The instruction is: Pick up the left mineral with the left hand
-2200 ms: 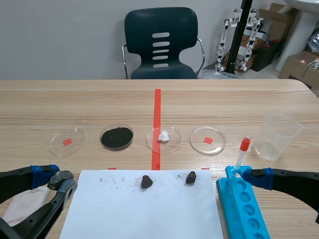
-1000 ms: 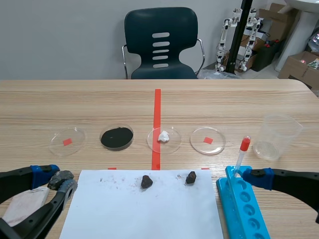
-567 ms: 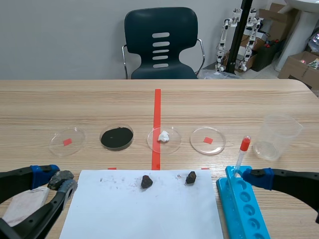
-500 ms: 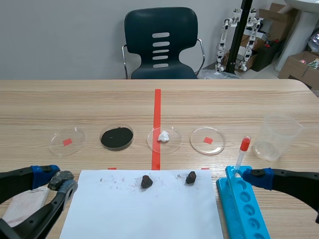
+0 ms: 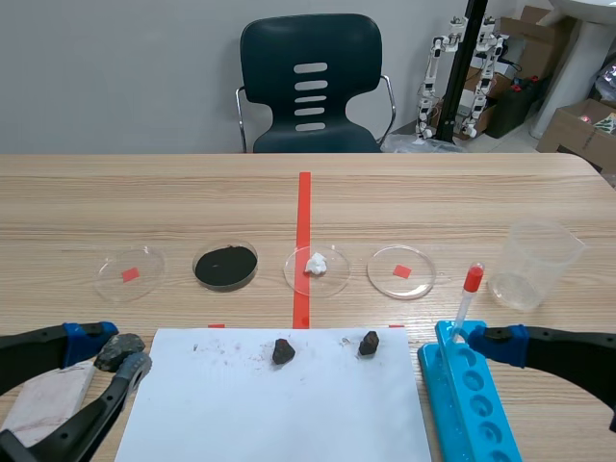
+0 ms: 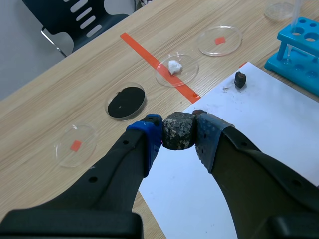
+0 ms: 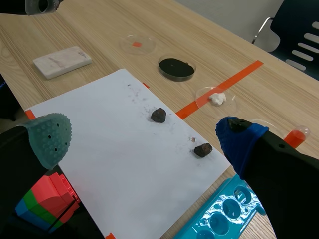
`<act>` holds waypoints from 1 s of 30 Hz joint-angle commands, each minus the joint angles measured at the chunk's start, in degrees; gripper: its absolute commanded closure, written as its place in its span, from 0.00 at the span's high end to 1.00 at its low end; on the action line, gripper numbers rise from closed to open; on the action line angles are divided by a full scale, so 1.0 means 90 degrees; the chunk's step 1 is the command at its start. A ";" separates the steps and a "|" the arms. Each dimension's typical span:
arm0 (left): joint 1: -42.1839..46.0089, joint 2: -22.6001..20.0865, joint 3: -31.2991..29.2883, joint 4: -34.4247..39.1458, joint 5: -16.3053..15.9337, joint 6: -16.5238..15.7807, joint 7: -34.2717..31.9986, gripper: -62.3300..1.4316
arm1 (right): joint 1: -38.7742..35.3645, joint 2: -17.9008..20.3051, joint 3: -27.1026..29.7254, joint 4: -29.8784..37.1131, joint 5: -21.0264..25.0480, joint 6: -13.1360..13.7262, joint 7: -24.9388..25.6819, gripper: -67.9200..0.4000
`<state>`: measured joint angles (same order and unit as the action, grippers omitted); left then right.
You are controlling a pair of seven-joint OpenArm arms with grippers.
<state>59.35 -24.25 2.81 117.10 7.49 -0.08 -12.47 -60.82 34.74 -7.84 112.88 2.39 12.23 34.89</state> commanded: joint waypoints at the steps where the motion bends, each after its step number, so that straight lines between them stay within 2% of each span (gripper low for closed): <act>1: -0.0002 0.0027 -0.0005 0.0039 -0.0039 0.0036 -0.0112 0.23 | 0.0002 -0.0017 0.0053 0.0143 0.0068 -0.0027 0.0117 0.89; 30: -0.0002 0.0029 -0.0005 0.0039 -0.0041 0.0036 -0.0112 0.23 | 0.0002 -0.0017 0.0053 0.0143 0.0068 -0.0027 0.0117 0.89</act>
<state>59.35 -24.25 2.81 117.10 7.49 -0.08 -12.47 -60.82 34.74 -7.84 112.88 2.39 12.23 34.89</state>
